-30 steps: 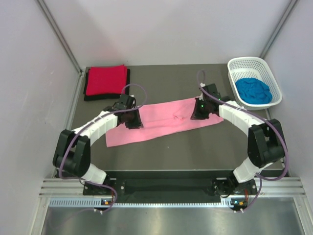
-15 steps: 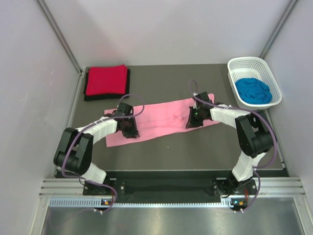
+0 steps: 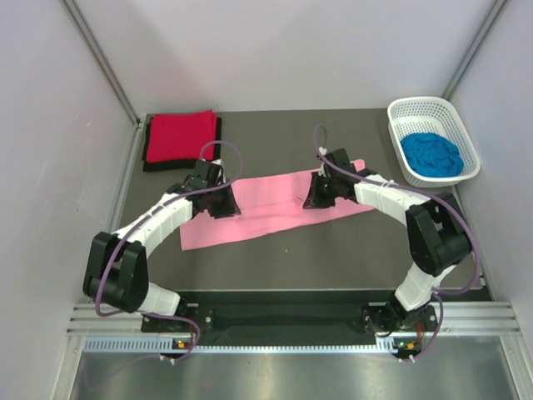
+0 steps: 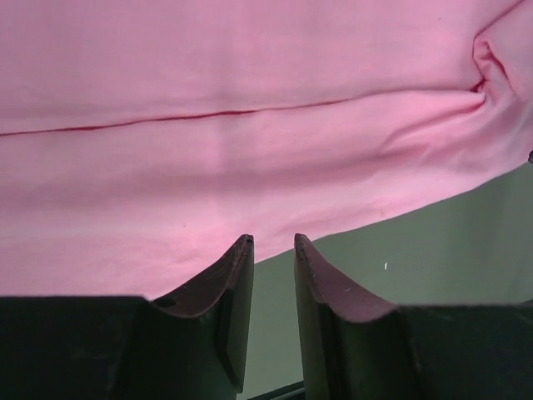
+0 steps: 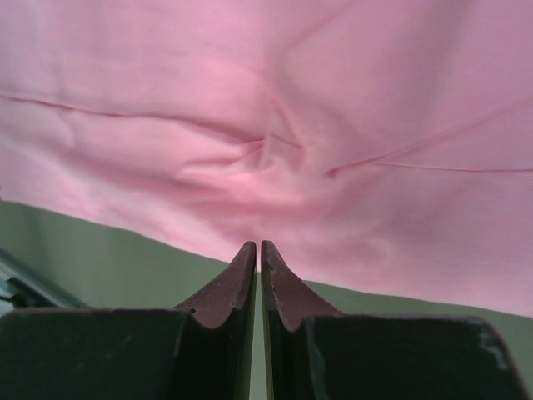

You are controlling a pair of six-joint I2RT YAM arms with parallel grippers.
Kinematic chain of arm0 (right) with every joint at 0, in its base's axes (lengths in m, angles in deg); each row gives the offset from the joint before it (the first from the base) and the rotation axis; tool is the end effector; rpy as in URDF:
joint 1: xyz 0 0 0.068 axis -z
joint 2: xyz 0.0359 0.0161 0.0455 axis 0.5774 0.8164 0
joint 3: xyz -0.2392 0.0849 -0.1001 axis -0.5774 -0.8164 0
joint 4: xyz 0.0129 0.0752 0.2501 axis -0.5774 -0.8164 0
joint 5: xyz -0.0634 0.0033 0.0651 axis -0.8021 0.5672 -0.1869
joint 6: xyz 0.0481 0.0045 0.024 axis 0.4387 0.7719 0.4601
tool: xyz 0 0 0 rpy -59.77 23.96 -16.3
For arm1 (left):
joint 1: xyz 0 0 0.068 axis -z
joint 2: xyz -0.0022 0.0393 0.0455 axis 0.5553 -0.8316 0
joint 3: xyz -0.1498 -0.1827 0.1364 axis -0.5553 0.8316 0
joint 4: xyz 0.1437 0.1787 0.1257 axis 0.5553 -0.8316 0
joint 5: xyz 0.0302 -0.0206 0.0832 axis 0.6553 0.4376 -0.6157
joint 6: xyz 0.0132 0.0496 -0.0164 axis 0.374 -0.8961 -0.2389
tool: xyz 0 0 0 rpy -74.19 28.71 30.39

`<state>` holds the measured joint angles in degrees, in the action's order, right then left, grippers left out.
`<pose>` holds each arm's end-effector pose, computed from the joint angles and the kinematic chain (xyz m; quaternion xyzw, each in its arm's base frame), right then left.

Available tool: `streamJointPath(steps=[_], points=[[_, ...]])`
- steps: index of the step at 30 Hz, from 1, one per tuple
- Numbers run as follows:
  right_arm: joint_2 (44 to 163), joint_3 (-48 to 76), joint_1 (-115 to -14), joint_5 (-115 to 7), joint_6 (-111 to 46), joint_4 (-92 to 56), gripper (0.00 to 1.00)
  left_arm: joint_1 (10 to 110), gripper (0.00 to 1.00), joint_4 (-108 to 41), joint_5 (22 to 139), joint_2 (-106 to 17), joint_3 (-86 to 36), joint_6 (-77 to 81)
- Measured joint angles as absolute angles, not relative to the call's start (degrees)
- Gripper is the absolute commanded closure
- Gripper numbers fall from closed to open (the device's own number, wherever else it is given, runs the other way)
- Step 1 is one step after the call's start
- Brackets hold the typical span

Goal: Fold and stack the t-shirts
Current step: Fold the tshirt

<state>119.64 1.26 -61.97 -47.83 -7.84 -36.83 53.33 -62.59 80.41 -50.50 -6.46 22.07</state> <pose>0.3111 0.1662 0.1972 0.0020 0.9457 0.2506 0.2073 0.2709 -0.1017 0.2239 -0.0795 0.9473 -0.1917 0.2440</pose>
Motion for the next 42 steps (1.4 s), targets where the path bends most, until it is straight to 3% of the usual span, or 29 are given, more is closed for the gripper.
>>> streamJointPath(steps=[10,19,25,30,36,42], points=[[125.3,-2.6,-64.4,-44.9,-6.8,-32.4,0.93,53.3,0.75,-61.7,78.9,-56.0,1.5,23.7],[125.6,1.5,-65.2,-49.4,-7.3,-38.4,0.91,53.3,0.72,-65.3,71.9,-51.7,1.7,23.1],[125.4,4.1,-67.1,-48.2,-6.2,-38.7,0.90,53.3,0.71,-64.2,76.7,-47.9,-2.6,23.2],[125.4,3.5,-69.7,-46.5,-4.8,-35.8,0.89,52.9,0.73,-62.0,80.1,-52.1,-4.3,23.7],[128.0,0.5,-69.8,-46.8,-4.2,-32.8,0.89,51.2,0.73,-62.3,74.8,-56.0,1.2,24.8],[127.6,1.6,-70.3,-48.3,-4.2,-34.0,0.82,50.3,0.73,-64.8,70.9,-53.9,1.3,24.8]])
